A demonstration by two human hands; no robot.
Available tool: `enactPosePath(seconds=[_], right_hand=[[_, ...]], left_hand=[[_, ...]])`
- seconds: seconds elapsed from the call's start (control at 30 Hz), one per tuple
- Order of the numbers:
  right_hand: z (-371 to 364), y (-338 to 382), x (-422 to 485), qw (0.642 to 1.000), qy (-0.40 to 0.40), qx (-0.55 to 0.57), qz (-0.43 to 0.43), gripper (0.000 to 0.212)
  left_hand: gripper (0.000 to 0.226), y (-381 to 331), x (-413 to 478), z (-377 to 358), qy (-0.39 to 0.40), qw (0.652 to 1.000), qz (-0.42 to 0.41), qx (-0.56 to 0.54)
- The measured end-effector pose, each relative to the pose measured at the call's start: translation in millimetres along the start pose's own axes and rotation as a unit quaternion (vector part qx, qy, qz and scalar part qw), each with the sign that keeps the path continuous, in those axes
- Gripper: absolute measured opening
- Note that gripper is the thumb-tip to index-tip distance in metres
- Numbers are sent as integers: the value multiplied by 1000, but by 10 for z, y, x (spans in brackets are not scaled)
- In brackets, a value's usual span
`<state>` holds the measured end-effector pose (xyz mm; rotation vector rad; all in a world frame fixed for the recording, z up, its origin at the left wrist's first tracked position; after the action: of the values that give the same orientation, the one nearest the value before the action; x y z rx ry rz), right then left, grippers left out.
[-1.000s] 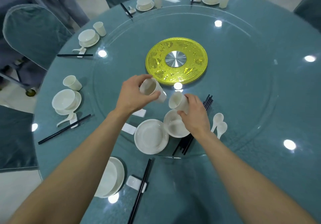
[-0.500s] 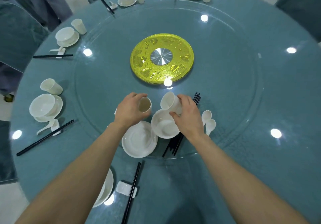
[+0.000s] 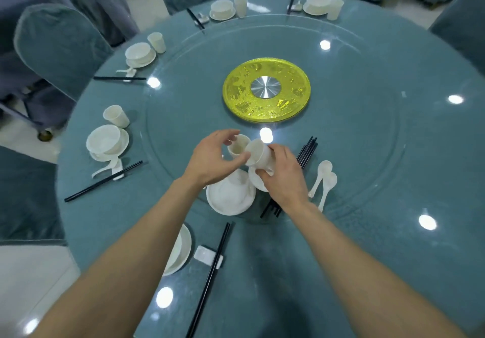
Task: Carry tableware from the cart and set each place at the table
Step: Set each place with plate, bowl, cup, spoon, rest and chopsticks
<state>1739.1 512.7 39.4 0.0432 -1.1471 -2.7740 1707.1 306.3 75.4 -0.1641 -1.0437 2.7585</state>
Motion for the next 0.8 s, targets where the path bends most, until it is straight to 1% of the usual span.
enactPosePath(seconds=[0.13,0.27,0.37,0.47,0.5,0.6,0.7,0.8], right_hand=[[-208,241,-252,999,16,16,24,57],[-441,394,-530,999,27,9,40,61],[-583,450,-737,998,57,-3,36,63],[-671,450,-901,997,71,-17,24,55],[-688,437,-947,997,73,-23,20,52],[-725,379,-1089,996,86,-29,5,51],[-741,336,-1179,996,87,-31,-5,49],[-759,310,-1233,996,83,-34,-16,48]], left_hand=[[66,-70,-355,22,46,999,-4,-25],[56,31,-729,54,41,999,10,-21],[54,177,-1000,96,44,999,24,-18],[50,289,-1200,134,35,999,35,-8],[51,321,-1252,153,28,999,40,2],[65,455,-1403,164,24,997,59,50],[73,609,-1518,81,49,991,85,87],[77,750,-1607,-61,73,986,119,92]])
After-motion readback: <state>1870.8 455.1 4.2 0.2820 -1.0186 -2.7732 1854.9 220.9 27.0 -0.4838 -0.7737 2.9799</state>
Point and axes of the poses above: each hand's wrist, its own x-axis towards the middle knuckle, its own z-axis out of the back of the hand, y = z × x, the point moved 2 cm from there along x, towards the middle knuckle, and after that the axes turned 8 degrees about y, right-handed, at the moved point
